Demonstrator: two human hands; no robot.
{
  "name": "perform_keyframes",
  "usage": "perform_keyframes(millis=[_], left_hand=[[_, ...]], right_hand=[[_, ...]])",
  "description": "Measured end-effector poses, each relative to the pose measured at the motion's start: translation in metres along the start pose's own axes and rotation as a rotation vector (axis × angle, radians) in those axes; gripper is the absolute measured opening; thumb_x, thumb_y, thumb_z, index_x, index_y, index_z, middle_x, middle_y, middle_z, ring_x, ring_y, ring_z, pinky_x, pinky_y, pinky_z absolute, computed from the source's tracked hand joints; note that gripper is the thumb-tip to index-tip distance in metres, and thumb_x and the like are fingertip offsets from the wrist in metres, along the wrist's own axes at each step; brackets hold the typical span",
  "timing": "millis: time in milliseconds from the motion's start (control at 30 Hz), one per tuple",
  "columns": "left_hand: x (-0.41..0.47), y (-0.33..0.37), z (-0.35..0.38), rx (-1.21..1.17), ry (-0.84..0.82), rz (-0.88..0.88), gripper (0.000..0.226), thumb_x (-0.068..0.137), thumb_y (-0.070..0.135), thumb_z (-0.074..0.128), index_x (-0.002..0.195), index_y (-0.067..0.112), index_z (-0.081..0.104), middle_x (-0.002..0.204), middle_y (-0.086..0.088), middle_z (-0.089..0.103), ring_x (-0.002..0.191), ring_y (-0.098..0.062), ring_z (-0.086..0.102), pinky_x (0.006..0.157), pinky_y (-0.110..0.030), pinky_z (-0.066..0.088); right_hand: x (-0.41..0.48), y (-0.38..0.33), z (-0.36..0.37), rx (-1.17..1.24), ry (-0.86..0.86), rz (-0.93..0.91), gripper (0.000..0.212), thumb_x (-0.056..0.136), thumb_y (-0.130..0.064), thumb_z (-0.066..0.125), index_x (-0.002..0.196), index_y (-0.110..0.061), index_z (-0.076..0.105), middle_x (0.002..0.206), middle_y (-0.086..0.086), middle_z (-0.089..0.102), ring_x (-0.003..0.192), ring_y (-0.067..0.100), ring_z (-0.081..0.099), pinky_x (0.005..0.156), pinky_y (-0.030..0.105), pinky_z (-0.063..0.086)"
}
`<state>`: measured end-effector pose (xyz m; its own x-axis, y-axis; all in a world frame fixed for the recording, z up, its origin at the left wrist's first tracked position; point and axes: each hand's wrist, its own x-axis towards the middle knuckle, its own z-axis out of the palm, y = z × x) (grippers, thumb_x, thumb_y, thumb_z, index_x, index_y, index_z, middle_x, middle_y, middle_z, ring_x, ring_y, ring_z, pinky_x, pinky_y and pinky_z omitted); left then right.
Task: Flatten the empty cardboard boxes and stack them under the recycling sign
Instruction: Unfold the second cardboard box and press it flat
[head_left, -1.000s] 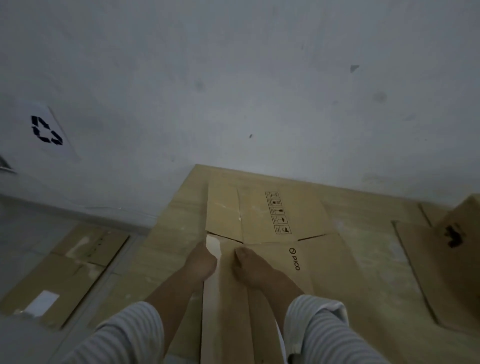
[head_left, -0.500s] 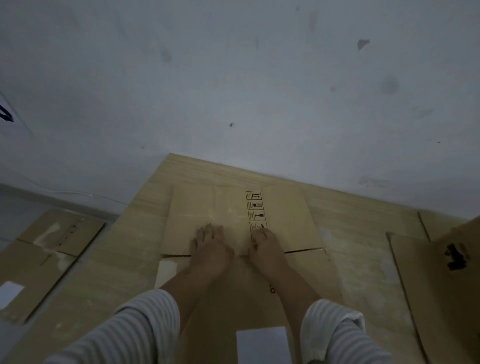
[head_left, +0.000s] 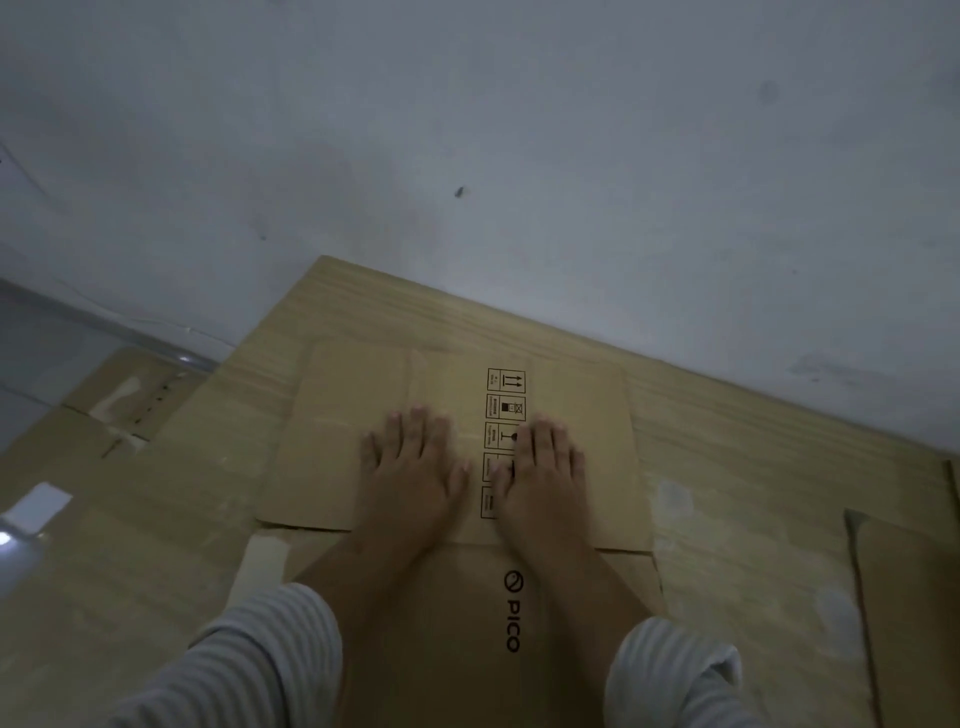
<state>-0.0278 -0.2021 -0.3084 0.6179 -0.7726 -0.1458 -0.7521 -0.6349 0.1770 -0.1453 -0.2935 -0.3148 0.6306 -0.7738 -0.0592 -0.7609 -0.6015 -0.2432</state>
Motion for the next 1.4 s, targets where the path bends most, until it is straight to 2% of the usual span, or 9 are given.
perform_keyframes(millis=[267,367,567,633,733,833,967,1100,1400], left_hand=[[0.001,0.0,-0.002,0.031,-0.025,-0.009,0.088,0.075,0.063,-0.001,0.153,0.025,0.013,0.163,-0.004,0.007,0.15,-0.029,0.003,0.118,-0.053,-0.002],[0.001,0.001,-0.005,0.039,-0.063,-0.004,0.088,0.075,0.063,-0.002,0.153,0.024,0.01,0.163,-0.006,0.004,0.15,-0.031,0.0,0.117,-0.054,-0.002],[-0.025,0.002,-0.016,-0.021,-0.145,0.008,0.07,0.095,0.053,0.026,0.154,0.019,0.008,0.163,-0.008,-0.001,0.149,-0.031,-0.006,0.118,-0.054,-0.002],[-0.056,0.0,-0.015,-0.035,-0.147,0.037,0.07,0.094,0.052,0.025,0.153,0.018,0.011,0.163,-0.009,0.001,0.15,-0.031,-0.004,0.119,-0.052,0.0],[-0.113,-0.009,-0.007,-0.023,-0.142,0.116,0.074,0.087,0.054,0.022,0.149,0.016,0.03,0.159,-0.013,0.022,0.148,-0.035,0.016,0.116,-0.053,0.015],[-0.166,-0.028,0.008,0.026,-0.074,0.152,0.068,0.081,0.053,0.035,0.127,0.01,0.062,0.134,-0.015,0.059,0.126,-0.038,0.054,0.102,-0.053,0.041],[-0.209,-0.04,0.023,0.042,-0.05,0.191,0.067,0.08,0.049,0.04,0.127,0.007,0.062,0.135,-0.015,0.059,0.124,-0.038,0.056,0.104,-0.051,0.027],[-0.211,-0.039,0.025,0.072,-0.067,0.177,0.068,0.08,0.049,0.037,0.128,0.006,0.061,0.135,-0.017,0.058,0.124,-0.037,0.055,0.1,-0.057,0.04],[-0.207,-0.037,0.025,0.098,-0.078,0.187,0.068,0.077,0.048,0.039,0.124,0.006,0.064,0.13,-0.018,0.061,0.12,-0.038,0.059,0.094,-0.06,0.044]], right_hand=[[0.002,-0.004,-0.004,0.003,-0.029,0.011,0.081,0.082,-0.053,0.005,0.15,-0.011,0.023,0.159,0.01,0.014,0.147,0.03,0.007,0.118,0.047,0.003],[0.002,-0.005,-0.009,-0.019,-0.117,0.034,0.068,0.094,-0.048,0.013,0.152,-0.013,0.012,0.161,0.008,0.002,0.148,0.028,-0.003,0.118,0.046,-0.002],[-0.038,-0.017,-0.023,0.04,-0.172,0.038,0.059,0.097,-0.04,0.03,0.15,-0.017,0.018,0.16,0.008,0.005,0.147,0.029,-0.001,0.119,0.046,0.001],[-0.076,-0.025,-0.022,0.059,-0.171,0.029,0.06,0.094,-0.047,0.023,0.148,-0.02,0.023,0.16,0.009,0.009,0.148,0.028,0.002,0.118,0.044,0.002],[-0.139,-0.034,-0.017,0.058,-0.176,0.035,0.079,0.081,-0.055,0.006,0.144,-0.019,0.036,0.155,0.014,0.026,0.145,0.032,0.017,0.118,0.044,0.012],[-0.193,-0.033,-0.002,-0.006,-0.097,0.063,0.058,0.078,-0.045,0.036,0.12,-0.014,0.063,0.128,0.014,0.061,0.121,0.034,0.056,0.108,0.043,0.034],[-0.234,-0.03,0.012,0.017,-0.037,0.062,0.052,0.088,-0.045,0.035,0.124,-0.013,0.056,0.129,0.014,0.061,0.125,0.03,0.043,0.111,0.035,0.008],[-0.237,-0.034,0.014,-0.02,-0.068,0.063,0.056,0.083,-0.043,0.039,0.121,-0.01,0.063,0.129,0.016,0.061,0.121,0.034,0.056,0.111,0.034,0.006],[-0.236,-0.031,0.014,-0.063,-0.115,0.062,0.057,0.093,-0.045,0.028,0.123,-0.01,0.062,0.13,0.016,0.06,0.12,0.034,0.057,0.11,0.036,0.009]])
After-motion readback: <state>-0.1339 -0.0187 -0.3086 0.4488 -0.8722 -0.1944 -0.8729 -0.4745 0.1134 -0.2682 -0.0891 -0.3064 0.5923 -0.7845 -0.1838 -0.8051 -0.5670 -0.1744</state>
